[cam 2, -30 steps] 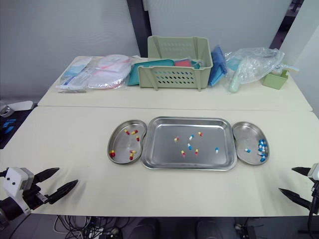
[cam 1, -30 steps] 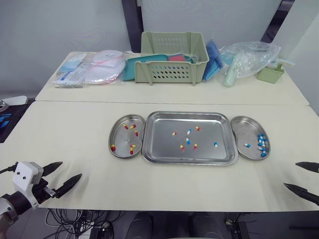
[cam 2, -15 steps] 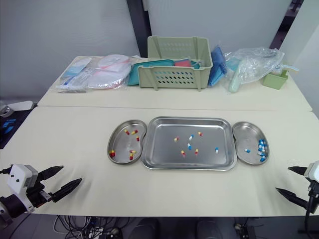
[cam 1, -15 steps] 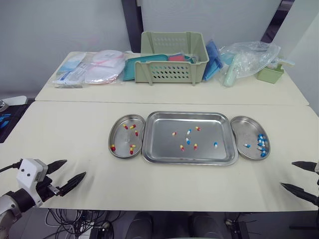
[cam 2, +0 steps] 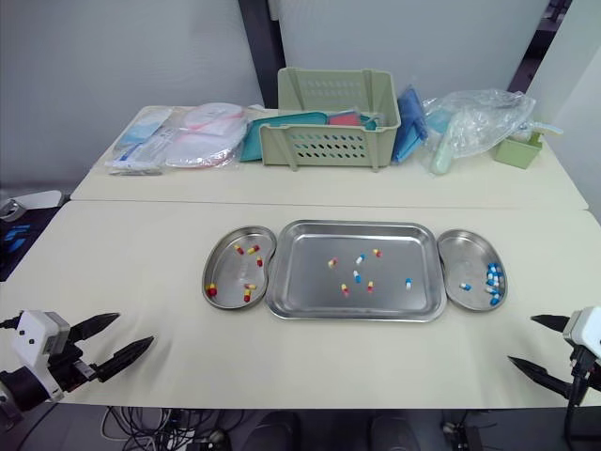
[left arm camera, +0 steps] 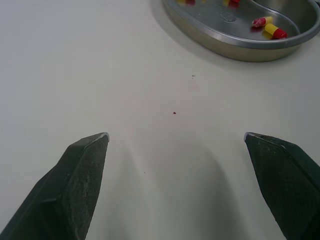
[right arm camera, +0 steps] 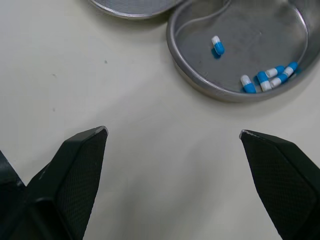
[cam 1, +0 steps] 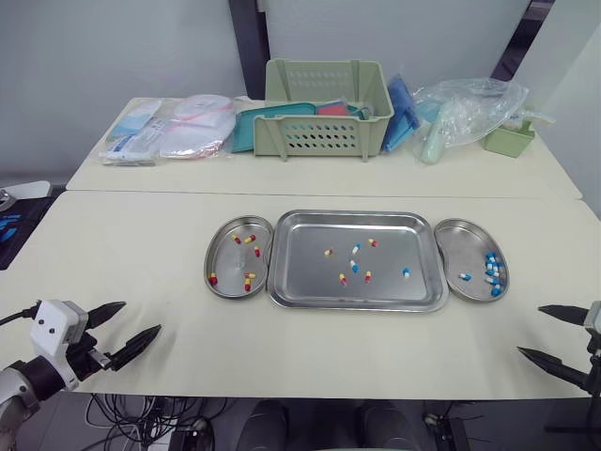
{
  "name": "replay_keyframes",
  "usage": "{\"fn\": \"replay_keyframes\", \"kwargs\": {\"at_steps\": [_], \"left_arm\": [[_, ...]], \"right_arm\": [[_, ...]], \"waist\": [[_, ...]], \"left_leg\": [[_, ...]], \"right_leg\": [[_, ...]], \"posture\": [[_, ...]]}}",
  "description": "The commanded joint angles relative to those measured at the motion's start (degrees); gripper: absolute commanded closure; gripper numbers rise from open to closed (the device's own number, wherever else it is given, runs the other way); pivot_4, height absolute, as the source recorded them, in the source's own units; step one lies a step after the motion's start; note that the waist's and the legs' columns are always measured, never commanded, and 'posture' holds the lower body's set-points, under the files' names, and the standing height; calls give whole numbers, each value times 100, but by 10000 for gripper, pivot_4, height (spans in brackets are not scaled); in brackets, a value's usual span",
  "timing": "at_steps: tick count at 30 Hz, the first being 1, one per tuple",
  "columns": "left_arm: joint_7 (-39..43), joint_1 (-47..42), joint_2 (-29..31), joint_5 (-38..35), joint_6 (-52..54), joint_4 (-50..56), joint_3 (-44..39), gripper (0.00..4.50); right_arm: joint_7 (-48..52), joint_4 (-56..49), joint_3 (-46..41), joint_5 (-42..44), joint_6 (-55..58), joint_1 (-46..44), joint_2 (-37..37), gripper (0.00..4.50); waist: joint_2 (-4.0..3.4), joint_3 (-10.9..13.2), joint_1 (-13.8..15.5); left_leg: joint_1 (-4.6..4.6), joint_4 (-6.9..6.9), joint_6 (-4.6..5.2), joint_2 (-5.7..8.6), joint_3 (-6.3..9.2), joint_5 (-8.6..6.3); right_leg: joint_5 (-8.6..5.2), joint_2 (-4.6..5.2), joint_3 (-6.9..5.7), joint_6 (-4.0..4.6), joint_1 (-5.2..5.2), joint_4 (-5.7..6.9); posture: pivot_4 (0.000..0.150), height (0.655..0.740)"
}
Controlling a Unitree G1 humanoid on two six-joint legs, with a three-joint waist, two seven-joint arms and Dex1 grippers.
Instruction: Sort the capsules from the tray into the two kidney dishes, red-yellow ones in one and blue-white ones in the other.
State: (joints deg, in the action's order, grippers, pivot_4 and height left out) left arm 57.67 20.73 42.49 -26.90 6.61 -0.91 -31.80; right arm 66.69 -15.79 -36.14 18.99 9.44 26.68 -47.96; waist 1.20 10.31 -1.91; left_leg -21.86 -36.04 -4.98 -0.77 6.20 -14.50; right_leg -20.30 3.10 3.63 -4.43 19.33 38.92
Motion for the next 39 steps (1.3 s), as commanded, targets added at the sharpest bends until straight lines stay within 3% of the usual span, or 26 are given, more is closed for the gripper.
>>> {"fn": "replay_keyframes", "kwargs": {"at_steps": [1, 6, 12, 19, 25, 29, 34, 38, 39], "left_arm": [[79, -32, -23, -40, -163, -34, -63, 0], [143, 21, -102, -54, -239, -31, -44, 0], [247, 142, -104, -132, -234, 87, -196, 0], [164, -207, 30, -539, 273, 1120, 44, 0], [-776, -1432, -92, -778, 1377, 2394, 993, 0], [-1715, -2406, -343, -682, 2459, 2982, 2106, 0], [-2683, -3558, -902, 83, 3277, 2815, 3443, 0], [-2971, -4073, -1271, 378, 3608, 2481, 3897, 0], [-3014, -4208, -1382, 440, 3635, 2337, 3992, 1796]], "right_arm": [[-302, -711, 318, 256, -114, -74, 346, 245], [-764, -1398, 1144, 233, -39, -166, 868, 245], [-954, -1424, 1818, 79, -165, -369, 985, 245], [-1055, -1360, 2056, 142, -158, -637, 987, 245], [-1230, -1366, 2281, 21, -314, -621, 1096, 245], [-1355, -1502, 2410, -3, -302, -526, 1102, 245], [-1592, -1583, 2539, -38, -313, -564, 1153, 245], [-1706, -1599, 2617, -60, -333, -558, 1165, 245], [-1722, -1583, 2635, -77, -362, -543, 1173, 69]], "waist": [[0, 0, -4], [0, -1, 2], [4, -3, 5], [8, -6, 23], [15, -10, 30], [7, -10, -11], [10, -11, 9], [11, -10, 4], [11, -10, -3]], "left_leg": [[0, 0, 0, -1, -1, 0], [-1, -1, 0, 0, 0, 0], [1, -2, 0, 0, 2, 0], [1, -3, -1, 0, 4, 0], [-1, -7, -1, 3, 9, 0], [1, -4, 0, 2, 6, 0], [1, -11, 0, 4, 8, 1], [-2, -11, -1, 6, 7, 1], [-2, -11, -1, 6, 7, 1]], "right_leg": [[0, 0, 1, 0, 0, 1], [0, 1, 1, 0, 0, 1], [0, 1, -1, 0, 0, 2], [0, 1, -2, 0, -1, 4], [1, 2, -5, -1, -5, 3], [1, 0, -1, -1, -1, 4], [1, -1, -3, -1, -4, 7], [1, 0, -2, -2, -3, 4], [1, 0, -2, -1, -3, 5]], "posture": [[1500, 7400], [1500, 7400], [1500, 7400], [1500, 7400], [1500, 7400], [1500, 7400], [1500, 7400], [1500, 7400], [1500, 7400]]}}
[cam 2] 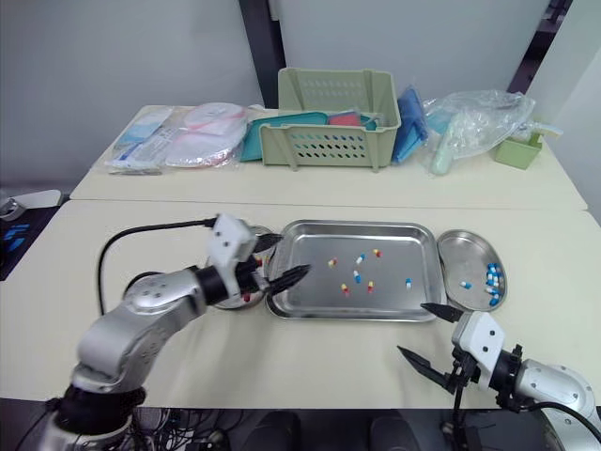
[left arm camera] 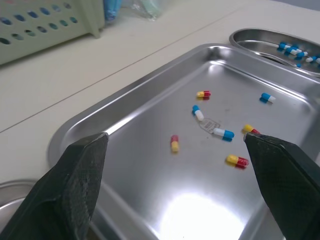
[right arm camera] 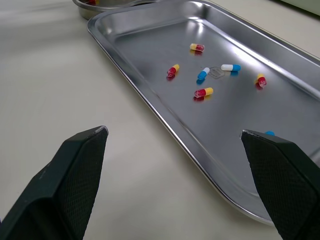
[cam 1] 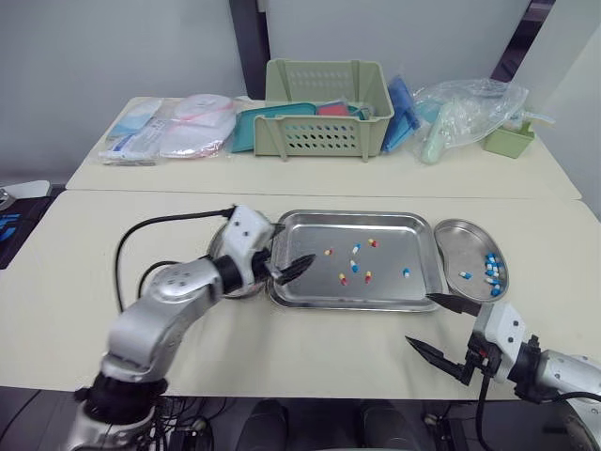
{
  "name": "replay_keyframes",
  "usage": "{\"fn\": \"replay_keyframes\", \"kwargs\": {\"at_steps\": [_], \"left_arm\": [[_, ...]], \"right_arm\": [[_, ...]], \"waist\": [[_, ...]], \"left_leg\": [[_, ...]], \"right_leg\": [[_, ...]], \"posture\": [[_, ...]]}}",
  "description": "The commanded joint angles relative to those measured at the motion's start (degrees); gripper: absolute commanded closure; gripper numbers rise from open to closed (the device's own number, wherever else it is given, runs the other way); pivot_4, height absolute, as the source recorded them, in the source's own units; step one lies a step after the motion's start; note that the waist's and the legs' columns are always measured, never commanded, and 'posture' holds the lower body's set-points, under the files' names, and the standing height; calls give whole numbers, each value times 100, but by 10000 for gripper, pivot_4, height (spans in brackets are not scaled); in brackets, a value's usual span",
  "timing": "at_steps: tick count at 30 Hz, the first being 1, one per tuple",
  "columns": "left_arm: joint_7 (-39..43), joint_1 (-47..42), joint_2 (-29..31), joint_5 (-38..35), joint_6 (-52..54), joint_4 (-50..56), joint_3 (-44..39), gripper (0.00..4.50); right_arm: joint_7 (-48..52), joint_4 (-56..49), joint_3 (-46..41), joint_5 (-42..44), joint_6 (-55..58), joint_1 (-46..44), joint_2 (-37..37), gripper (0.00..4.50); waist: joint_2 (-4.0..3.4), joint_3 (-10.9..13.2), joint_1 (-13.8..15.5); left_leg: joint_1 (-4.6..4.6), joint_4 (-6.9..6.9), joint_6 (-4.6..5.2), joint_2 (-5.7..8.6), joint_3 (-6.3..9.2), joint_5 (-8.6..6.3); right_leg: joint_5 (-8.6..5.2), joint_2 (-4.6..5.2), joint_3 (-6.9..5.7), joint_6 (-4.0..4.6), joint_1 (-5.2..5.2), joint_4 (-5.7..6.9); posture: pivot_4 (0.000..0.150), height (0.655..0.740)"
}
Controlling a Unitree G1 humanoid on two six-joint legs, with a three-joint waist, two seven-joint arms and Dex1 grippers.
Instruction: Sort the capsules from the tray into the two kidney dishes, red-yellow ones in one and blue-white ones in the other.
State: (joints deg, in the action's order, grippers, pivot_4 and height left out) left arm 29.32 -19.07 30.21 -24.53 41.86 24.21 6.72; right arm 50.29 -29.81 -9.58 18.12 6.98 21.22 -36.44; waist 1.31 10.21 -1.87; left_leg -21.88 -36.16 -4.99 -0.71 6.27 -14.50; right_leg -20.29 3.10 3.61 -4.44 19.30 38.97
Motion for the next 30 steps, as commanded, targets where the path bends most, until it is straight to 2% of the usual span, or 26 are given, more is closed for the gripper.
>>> {"fn": "replay_keyframes", "kwargs": {"at_steps": [1, 4, 11, 18, 23, 30], "left_arm": [[-236, -364, -258, 290, 138, -335, 236, 3900], [-187, -628, -409, 531, -21, -673, 451, 11861], [229, -526, -327, 671, -430, -613, 466, 11861], [1575, -361, 386, 348, -622, -427, 495, 11861], [1599, -563, 247, 406, -289, -413, 773, 11861], [1547, -705, 13, 758, -382, -737, 1197, 11861]], "right_arm": [[-102, -162, -3, -6, -142, 8, 30, 0], [-150, -118, 35, -39, -193, 21, 67, 0], [-207, -57, 24, -111, -427, 251, 142, 0], [-226, 16, -10, -107, -594, 375, 151, 0], [-282, -23, 52, -128, -599, 383, 168, 0], [-384, -150, 121, -113, -473, 356, 136, 0]], "waist": [[0, 0, -1], [0, 0, 4], [0, 0, 4], [-1, 0, 12], [0, 0, 28], [-1, 0, 12]], "left_leg": [[0, 0, 0, 0, 0, 0], [0, -1, 0, 1, 1, 0], [-1, -1, -1, 1, 1, 1], [0, 0, -1, 0, 1, 1], [-3, -3, -1, 2, -1, 0], [-1, -2, 0, 2, 1, 0]], "right_leg": [[0, 0, 0, 0, 0, 1], [0, 0, -1, 0, 0, 1], [0, 1, 0, 0, 0, 0], [0, 1, -1, 0, 0, 1], [0, 3, 0, 0, -2, -2], [0, 1, -1, 0, -1, 1]], "posture": [[1500, 7400], [1500, 7400], [1500, 7400], [1500, 7400], [1500, 7400], [1500, 7400]]}}
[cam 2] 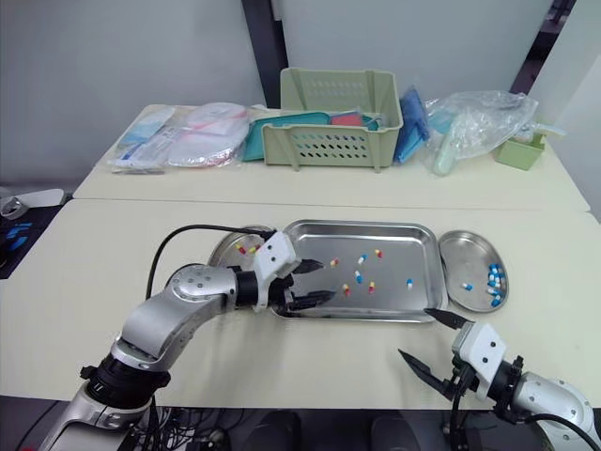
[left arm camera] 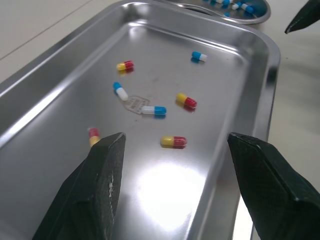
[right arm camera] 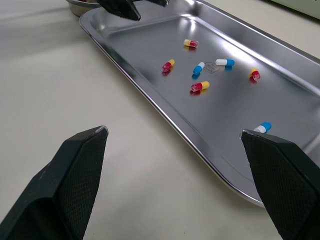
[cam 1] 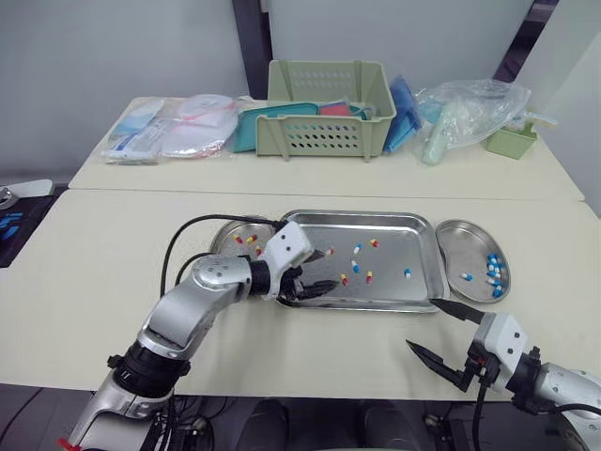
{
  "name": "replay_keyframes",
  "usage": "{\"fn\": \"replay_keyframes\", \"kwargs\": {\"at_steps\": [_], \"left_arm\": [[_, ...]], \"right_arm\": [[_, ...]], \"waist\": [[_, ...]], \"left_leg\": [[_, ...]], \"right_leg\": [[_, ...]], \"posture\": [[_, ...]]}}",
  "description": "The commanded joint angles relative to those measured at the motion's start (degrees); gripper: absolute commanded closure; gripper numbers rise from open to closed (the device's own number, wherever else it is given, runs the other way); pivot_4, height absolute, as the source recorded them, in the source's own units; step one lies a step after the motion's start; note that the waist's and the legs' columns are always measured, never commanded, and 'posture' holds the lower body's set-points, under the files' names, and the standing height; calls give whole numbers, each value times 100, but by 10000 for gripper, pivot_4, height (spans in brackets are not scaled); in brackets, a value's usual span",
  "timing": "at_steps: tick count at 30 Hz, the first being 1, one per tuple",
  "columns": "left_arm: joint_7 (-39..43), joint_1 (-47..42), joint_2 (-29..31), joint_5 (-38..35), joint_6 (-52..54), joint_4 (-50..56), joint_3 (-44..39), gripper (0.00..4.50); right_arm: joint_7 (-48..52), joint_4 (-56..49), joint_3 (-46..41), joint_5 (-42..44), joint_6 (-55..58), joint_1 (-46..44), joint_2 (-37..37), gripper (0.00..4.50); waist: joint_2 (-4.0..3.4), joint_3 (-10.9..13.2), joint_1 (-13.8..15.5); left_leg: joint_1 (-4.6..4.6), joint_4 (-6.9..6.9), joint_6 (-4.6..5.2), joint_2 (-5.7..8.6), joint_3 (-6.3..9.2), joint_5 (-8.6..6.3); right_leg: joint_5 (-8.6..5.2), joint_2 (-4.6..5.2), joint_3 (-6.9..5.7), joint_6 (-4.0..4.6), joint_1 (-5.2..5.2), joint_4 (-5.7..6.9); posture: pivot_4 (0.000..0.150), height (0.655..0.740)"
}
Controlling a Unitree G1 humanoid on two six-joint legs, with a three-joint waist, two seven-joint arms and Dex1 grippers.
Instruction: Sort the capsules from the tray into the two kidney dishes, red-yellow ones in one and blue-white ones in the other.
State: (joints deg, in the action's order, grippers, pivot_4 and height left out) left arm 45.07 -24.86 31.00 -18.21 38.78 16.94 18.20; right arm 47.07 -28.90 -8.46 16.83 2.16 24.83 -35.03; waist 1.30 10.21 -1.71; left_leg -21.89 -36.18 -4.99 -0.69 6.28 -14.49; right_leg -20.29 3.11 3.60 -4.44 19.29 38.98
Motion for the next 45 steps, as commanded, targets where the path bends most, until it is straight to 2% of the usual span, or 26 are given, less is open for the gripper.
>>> {"fn": "replay_keyframes", "kwargs": {"at_steps": [1, 13, 28, 31, 34, 35, 39, 40, 45], "left_arm": [[-34, -142, -95, 175, -90, -54, 87, 11861], [-139, -343, -722, 716, -318, -877, 451, 11861], [131, -594, -958, 1131, -461, -1491, 709, 11861], [212, -621, -964, 1150, -429, -1564, 736, 17462], [278, -625, -967, 1183, -440, -1605, 739, 25786], [295, -626, -970, 1195, -442, -1611, 738, 29951], [338, -617, -974, 1234, -450, -1611, 736, 38885], [343, -613, -978, 1243, -451, -1609, 732, 40039], [386, -597, -943, 1220, -481, -1474, 661, 40065]], "right_arm": [[-72, -254, 13, 18, 21, -5, -13, 0], [-209, -543, 52, 46, 373, -31, -63, 0], [-321, -766, 83, 56, 689, -78, -64, 0], [-336, -798, 86, 63, 738, -83, -74, 0], [-350, -829, 68, 78, 793, -95, -87, 0], [-353, -839, 63, 77, 809, -98, -90, 0], [-361, -869, 50, 82, 857, -103, -91, 0], [-360, -872, 48, 82, 862, -104, -91, 0], [-340, -863, 59, 56, 857, -109, -106, 0]], "waist": [[0, 0, -4], [0, 0, 4], [0, -1, 2], [0, -1, 3], [-1, -1, 2], [0, -1, 3], [-1, -1, 3], [0, -1, 3], [-1, -1, 3]], "left_leg": [[0, 0, 0, 0, 0, 0], [-1, -1, 0, 0, 1, 0], [-1, -2, 0, 0, 0, 0], [-1, -2, 0, 1, 0, 0], [-1, -2, 0, 1, 0, 0], [-1, -2, 0, 0, 0, 0], [-1, -2, 0, 1, 1, 0], [-1, -2, 0, 1, 1, 0], [-1, -2, 0, 1, 1, 0]], "right_leg": [[0, 0, 0, 0, 0, 0], [0, 0, -1, 0, 0, 0], [0, 0, 0, 0, 0, 0], [0, 0, -1, 0, 0, 0], [0, 0, -1, 0, 0, 0], [0, 0, -1, 0, 0, 0], [0, 0, -1, 0, 0, 0], [0, 0, -1, 0, 0, 0], [0, 0, -1, 0, 0, 0]], "posture": [[1500, 7400], [1500, 7400], [1500, 7400], [1500, 7400], [1500, 7400], [1500, 7400], [1500, 7400], [1500, 7400], [1500, 7400]]}}
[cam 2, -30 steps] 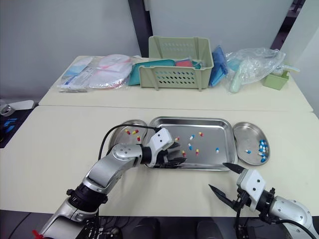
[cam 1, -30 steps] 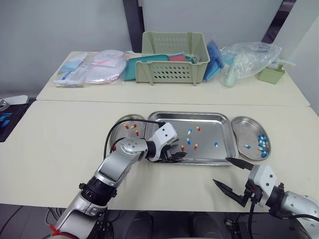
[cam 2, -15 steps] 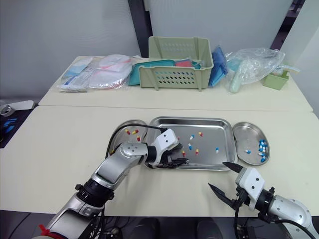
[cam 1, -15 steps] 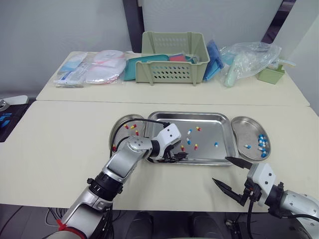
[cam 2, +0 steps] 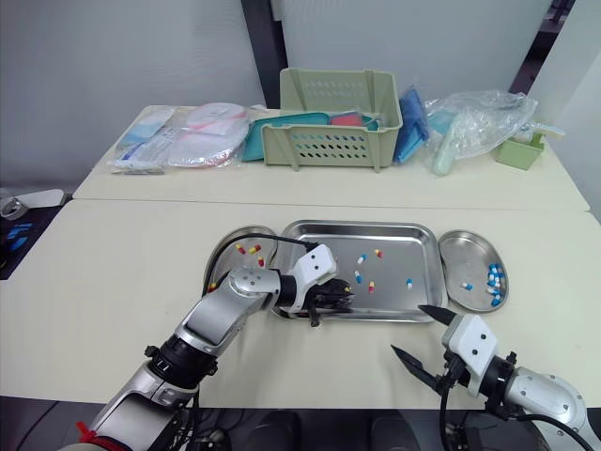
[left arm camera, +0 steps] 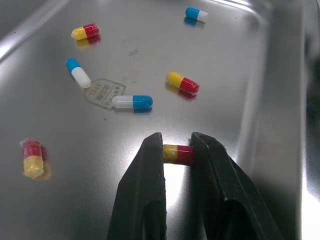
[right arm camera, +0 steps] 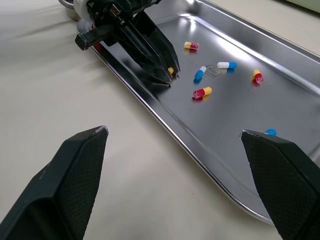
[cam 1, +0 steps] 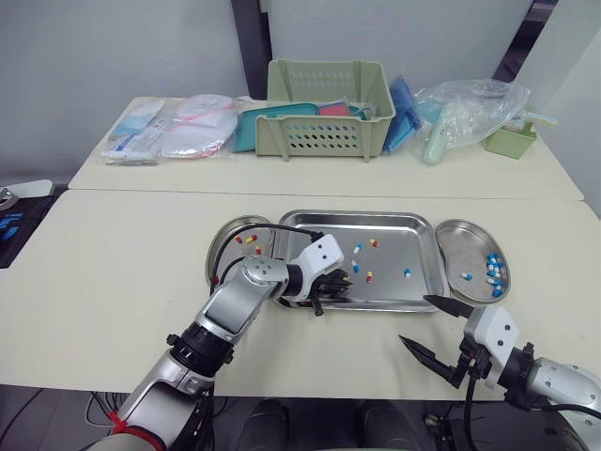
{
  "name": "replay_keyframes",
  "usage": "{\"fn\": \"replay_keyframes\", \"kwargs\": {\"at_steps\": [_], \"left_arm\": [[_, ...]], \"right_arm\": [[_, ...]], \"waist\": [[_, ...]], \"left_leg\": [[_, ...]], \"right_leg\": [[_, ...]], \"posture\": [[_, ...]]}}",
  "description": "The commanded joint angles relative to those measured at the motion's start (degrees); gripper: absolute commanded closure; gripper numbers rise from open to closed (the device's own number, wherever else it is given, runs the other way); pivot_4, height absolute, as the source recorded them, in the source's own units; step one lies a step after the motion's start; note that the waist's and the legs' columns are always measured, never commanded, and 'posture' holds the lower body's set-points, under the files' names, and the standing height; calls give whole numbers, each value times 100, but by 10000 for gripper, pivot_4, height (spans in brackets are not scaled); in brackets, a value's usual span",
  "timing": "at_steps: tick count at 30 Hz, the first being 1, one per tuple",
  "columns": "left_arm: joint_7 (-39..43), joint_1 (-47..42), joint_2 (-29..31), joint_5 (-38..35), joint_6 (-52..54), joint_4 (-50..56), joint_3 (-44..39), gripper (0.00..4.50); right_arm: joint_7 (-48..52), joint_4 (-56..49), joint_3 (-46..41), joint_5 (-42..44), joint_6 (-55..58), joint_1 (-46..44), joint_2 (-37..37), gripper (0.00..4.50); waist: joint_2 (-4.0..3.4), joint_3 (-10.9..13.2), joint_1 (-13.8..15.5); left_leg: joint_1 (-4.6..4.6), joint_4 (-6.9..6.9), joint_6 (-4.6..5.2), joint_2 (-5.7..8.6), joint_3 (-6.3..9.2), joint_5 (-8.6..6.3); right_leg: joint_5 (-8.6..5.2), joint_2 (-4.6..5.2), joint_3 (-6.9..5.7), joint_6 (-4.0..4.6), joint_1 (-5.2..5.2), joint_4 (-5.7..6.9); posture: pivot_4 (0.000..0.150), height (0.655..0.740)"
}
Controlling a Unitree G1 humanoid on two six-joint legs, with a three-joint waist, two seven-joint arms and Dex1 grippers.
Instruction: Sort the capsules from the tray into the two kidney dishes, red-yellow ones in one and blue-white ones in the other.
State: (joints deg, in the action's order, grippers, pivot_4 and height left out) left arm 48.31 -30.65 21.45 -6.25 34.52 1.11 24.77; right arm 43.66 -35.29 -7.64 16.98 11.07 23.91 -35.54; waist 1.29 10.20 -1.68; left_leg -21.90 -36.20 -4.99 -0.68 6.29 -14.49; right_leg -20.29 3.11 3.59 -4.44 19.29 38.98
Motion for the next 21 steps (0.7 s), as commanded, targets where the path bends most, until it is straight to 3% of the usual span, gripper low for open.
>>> {"fn": "replay_keyframes", "kwargs": {"at_steps": [1, 7, 12, 16, 21], "left_arm": [[72, -20, 27, 6, -44, 158, -23, 40067], [233, 71, 505, -440, 489, 1160, -625, 40071], [270, 351, 1248, -1205, 1482, 2124, -1823, 40077], [-42, 755, 1807, -1373, 1767, 2198, -2917, 40086], [-370, 1391, 2155, -1323, 1733, 2075, -3588, 40098]], "right_arm": [[12, -222, -15, 27, -42, -16, -66, 0], [104, -186, -16, -1, -169, 13, -130, 0], [390, -113, 165, 9, -347, -168, -258, 0], [646, -10, 556, 28, -409, -589, -320, 0], [796, 195, 1003, 47, -396, -1192, -243, 0]], "waist": [[0, 0, 0], [0, 0, -9], [-1, 1, -22], [-2, 2, -43], [2, 4, -13]], "left_leg": [[0, 0, 0, 0, 0, 0], [-1, 0, 0, -1, 1, 0], [0, 2, 0, -2, 2, 0], [4, 4, 0, -5, 4, 0], [1, 2, 0, -4, 4, 0]], "right_leg": [[0, 0, 0, 0, 0, 0], [0, 0, 0, 0, 1, 1], [0, 0, 0, 0, 1, 1], [0, -2, -1, 0, 2, 1], [0, 0, -1, 0, 2, -1]], "posture": [[1500, 7400], [1500, 7400], [1500, 7400], [1500, 7400], [1500, 7400]]}}
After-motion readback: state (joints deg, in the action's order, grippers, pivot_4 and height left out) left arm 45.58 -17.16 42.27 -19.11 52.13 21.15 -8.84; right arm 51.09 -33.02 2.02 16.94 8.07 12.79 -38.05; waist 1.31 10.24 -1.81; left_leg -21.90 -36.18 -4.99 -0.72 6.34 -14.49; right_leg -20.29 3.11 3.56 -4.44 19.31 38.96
